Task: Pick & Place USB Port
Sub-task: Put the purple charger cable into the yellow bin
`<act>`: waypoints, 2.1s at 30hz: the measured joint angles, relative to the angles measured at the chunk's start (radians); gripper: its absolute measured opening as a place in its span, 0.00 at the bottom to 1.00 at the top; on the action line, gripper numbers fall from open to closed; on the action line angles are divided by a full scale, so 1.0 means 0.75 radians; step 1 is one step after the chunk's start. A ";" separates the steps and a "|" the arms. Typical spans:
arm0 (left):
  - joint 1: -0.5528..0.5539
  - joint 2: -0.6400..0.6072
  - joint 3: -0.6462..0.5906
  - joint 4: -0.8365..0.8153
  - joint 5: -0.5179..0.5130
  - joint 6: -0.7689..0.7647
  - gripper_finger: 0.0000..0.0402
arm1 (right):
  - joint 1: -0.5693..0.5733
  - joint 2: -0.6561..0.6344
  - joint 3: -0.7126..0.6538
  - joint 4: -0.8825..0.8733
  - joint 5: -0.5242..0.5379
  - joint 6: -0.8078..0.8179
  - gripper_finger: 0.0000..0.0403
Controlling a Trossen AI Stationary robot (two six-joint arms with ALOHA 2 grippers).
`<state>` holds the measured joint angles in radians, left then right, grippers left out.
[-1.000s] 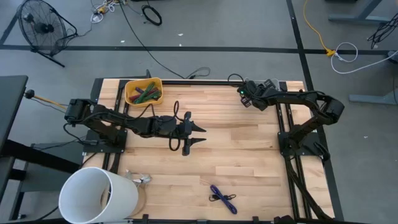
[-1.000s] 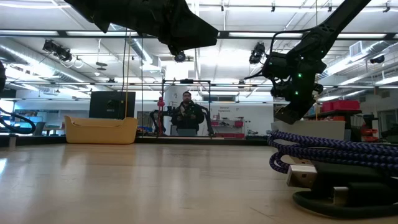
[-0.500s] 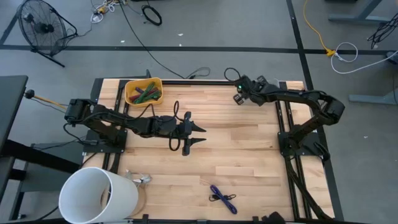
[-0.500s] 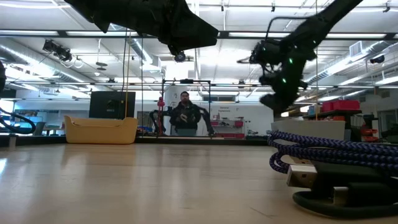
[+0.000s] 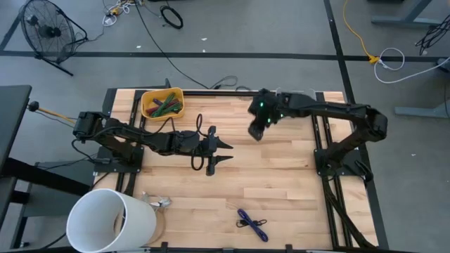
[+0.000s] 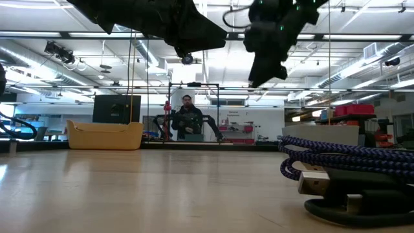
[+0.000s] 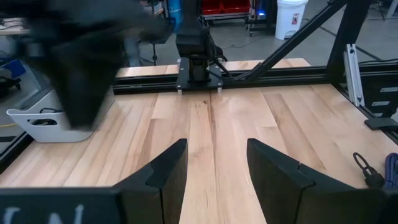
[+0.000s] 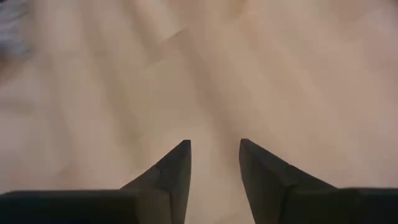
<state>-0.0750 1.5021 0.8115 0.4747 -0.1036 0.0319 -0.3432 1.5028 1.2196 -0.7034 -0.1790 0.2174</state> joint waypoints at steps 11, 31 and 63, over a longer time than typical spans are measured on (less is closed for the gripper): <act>0.000 0.000 0.000 -0.002 0.000 0.007 0.43 | 0.537 -0.004 0.018 -0.079 -0.095 0.457 0.34; 0.000 0.000 0.000 -0.001 -0.005 0.006 0.43 | 1.360 0.326 -0.017 0.446 0.421 1.189 0.34; -0.002 0.001 0.000 0.000 -0.005 -0.098 0.43 | 1.380 0.539 -0.019 0.471 0.508 1.236 0.34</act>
<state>-0.0761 1.5024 0.8116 0.4745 -0.1071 -0.0418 0.6920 1.9069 1.2057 -0.3500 0.2021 1.1448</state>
